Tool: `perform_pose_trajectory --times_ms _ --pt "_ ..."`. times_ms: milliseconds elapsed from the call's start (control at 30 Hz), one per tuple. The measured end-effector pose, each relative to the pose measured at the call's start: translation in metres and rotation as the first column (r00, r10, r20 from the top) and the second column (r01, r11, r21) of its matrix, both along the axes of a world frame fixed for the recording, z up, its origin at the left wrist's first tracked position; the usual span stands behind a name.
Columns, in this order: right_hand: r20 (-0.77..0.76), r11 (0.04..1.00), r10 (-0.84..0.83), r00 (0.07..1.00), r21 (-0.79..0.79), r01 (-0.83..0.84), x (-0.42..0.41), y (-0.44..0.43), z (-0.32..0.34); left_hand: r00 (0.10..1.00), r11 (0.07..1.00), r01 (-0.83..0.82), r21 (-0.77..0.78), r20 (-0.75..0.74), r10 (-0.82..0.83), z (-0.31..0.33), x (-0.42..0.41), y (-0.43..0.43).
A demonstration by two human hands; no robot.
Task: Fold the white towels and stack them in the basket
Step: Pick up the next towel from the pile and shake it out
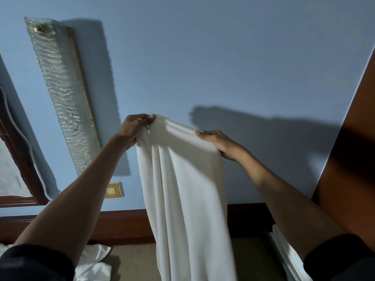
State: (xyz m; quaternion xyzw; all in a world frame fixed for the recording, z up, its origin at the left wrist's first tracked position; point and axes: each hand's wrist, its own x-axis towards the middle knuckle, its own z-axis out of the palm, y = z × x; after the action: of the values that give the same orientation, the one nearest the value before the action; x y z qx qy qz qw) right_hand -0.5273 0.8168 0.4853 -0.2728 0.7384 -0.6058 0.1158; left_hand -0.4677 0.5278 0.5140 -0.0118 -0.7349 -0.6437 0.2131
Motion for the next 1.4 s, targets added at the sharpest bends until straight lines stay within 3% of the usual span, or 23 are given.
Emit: perform_pose_trajectory --times_ms 100,167,267,367,433,567,733,933,1033,1133,1233,1400 --pt "0.043 0.999 -0.018 0.999 -0.048 0.020 0.000 0.005 0.001 0.991 0.990 -0.127 0.059 0.043 0.125 -0.011 -0.005 -0.011" --pt "0.045 0.998 -0.021 0.999 -0.061 0.023 0.001 0.002 0.005 0.982 0.992 -0.108 -0.072 0.146 0.118 -0.014 -0.002 -0.011" --pt "0.021 0.998 -0.003 1.000 -0.069 0.004 0.005 -0.009 0.014 0.938 0.966 0.153 -0.210 0.338 -0.075 -0.012 0.008 0.003" --pt "-0.041 0.997 0.071 0.997 -0.039 -0.073 0.014 -0.021 0.025 0.803 0.824 0.504 -0.259 0.492 -0.336 -0.013 0.015 0.030" --pt "-0.076 0.996 0.087 0.993 -0.011 -0.088 0.016 -0.025 0.029 0.750 0.772 0.588 -0.241 0.519 -0.410 -0.014 0.017 0.045" --pt "-0.063 0.997 0.069 0.996 0.022 -0.068 0.010 -0.018 0.027 0.813 0.822 0.520 -0.233 0.431 -0.391 -0.011 0.014 0.035" --pt "-0.011 0.997 0.059 0.998 0.054 -0.059 0.002 -0.009 0.011 0.913 0.924 0.382 -0.009 0.158 -0.376 -0.007 0.007 0.009" --pt "-0.032 0.985 0.057 0.998 0.164 -0.051 -0.001 -0.008 0.006 0.997 0.976 -0.028 0.214 0.072 0.013 -0.016 -0.012 -0.009" --pt "-0.113 0.989 0.057 0.992 0.141 -0.041 -0.004 -0.008 0.003 0.986 0.999 -0.020 -0.031 0.163 0.024 -0.022 -0.007 -0.008" --pt "-0.169 0.982 0.075 0.983 0.186 -0.043 0.001 -0.015 0.011 0.900 0.890 0.318 -0.327 0.399 -0.175 -0.024 0.005 0.002" --pt "-0.213 0.976 0.106 0.971 0.212 -0.060 0.003 -0.024 0.016 0.816 0.771 0.491 -0.404 0.524 -0.245 -0.023 0.010 0.027" --pt "-0.184 0.968 0.128 0.975 0.235 -0.083 -0.002 -0.021 0.011 0.821 0.788 0.517 -0.334 0.453 -0.347 -0.020 0.000 0.029"
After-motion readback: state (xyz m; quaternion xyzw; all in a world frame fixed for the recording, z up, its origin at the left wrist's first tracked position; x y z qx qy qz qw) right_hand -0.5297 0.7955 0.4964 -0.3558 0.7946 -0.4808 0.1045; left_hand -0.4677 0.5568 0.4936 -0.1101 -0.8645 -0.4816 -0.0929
